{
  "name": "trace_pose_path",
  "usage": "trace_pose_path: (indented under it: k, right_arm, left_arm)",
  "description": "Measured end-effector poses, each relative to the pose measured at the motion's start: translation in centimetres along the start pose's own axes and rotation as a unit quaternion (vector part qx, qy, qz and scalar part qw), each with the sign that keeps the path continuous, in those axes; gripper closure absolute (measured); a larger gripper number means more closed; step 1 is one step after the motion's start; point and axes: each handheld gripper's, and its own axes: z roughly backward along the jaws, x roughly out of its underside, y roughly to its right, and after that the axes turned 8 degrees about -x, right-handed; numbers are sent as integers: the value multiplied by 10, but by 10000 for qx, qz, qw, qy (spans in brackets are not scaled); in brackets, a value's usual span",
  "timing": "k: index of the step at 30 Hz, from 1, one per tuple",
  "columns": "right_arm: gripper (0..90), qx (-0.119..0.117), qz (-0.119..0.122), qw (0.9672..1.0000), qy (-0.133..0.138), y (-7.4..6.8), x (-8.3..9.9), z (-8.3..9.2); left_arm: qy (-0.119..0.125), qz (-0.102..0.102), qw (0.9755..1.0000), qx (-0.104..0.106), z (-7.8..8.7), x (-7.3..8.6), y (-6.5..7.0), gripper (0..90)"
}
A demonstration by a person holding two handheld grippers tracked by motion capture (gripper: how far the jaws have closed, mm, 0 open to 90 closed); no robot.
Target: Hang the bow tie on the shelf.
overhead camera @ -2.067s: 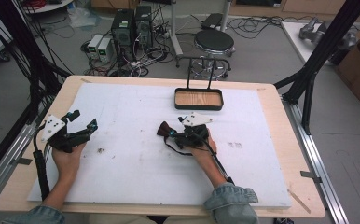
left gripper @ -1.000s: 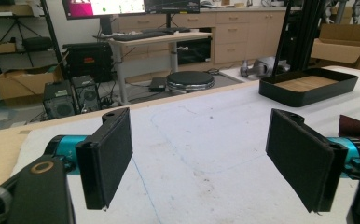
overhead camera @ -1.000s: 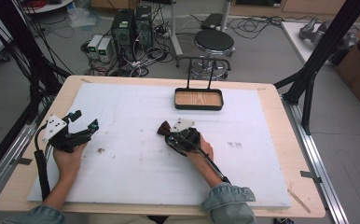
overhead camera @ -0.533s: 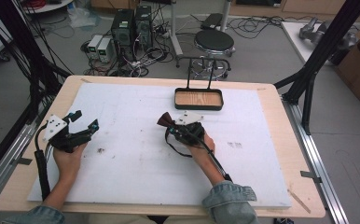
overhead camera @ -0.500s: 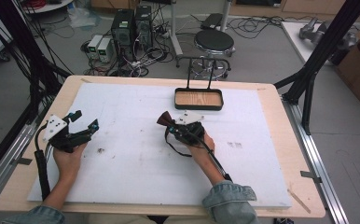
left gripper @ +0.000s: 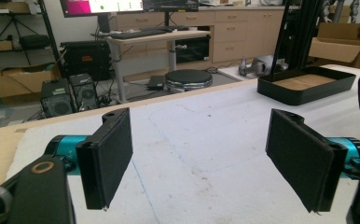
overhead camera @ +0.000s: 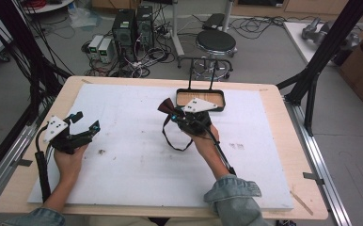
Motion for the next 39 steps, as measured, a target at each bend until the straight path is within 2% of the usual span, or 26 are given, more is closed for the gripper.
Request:
trace_pose_path:
  k: [7,12,15,19,25,31,33,35,37,39]
  right_arm:
    - [762,-1,-107,9996,270,12,-19,3]
    - [762,122,-225,9986,455,23,-25,3]
    - [762,213,-382,9974,571,29,-26,2]
    - [762,329,-426,9962,684,38,-32,0]
    - [762,492,-458,9947,782,50,-43,-9]
    - [762,695,-593,9917,907,61,-50,-19]
    - [763,693,-673,9905,978,65,-52,-23]
    - [763,687,-684,9911,914,68,-54,-27]
    - [763,746,-613,9910,927,68,-56,-31]
    - [763,764,-654,9902,970,69,-58,-34]
  left_arm:
    - [-12,-1,10000,12,0,0,0,231]
    - [-9,4,10000,29,-1,1,1,231]
    - [-14,-2,10000,25,-1,1,1,232]
    - [-13,-6,10000,21,-2,1,1,235]
    - [-12,3,10000,25,-2,1,1,235]
    - [-13,14,10000,42,-2,1,1,235]
    - [-16,16,10000,52,-2,1,1,235]
    - [-10,21,10000,61,-2,1,1,235]
    - [-7,21,10000,57,-2,1,1,236]
    - [-4,24,10000,59,-2,1,1,236]
